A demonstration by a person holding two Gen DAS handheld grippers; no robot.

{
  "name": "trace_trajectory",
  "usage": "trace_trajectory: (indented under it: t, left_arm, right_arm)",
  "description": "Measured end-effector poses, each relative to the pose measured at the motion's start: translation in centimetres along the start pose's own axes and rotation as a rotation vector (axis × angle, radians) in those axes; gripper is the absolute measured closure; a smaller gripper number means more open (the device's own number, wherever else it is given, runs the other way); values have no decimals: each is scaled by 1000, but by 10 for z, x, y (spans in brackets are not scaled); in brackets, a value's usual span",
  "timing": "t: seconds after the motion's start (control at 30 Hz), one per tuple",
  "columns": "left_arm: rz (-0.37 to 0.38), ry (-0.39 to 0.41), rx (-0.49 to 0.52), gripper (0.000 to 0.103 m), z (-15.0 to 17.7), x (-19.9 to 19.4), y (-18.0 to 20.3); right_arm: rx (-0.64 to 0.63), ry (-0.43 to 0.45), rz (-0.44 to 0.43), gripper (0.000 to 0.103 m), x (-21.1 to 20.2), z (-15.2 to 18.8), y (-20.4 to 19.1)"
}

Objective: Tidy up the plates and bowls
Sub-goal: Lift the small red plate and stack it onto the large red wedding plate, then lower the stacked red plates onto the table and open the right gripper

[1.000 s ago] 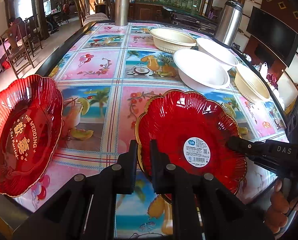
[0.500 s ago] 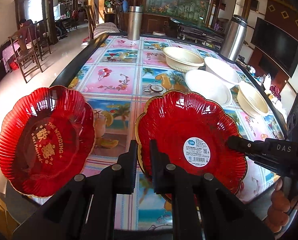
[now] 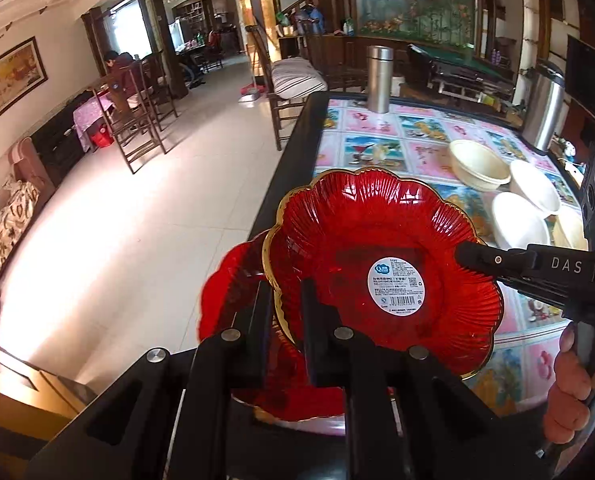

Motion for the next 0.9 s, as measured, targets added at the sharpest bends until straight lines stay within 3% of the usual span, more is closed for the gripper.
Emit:
trace_trajectory:
  t: [0.27,0.9]
  left_arm:
    - [-38,-89,-39,91,36,30,-25]
    - [-60,-217,-30,88,75,68,-32]
  right_arm:
    - [17,-116,-3,96,62,42,-24]
    - [-33,-199,108,93,114,79,1]
Point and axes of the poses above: each gripper's, at about its wrist camera, not at the fingertips, and x roughly the way its jaws point, y to its right, z to its underside, the point moved 6 cm from there along x, roughly the way its jaws point, and after that the axes turned 15 degrees about y, right-handed, at the moved point
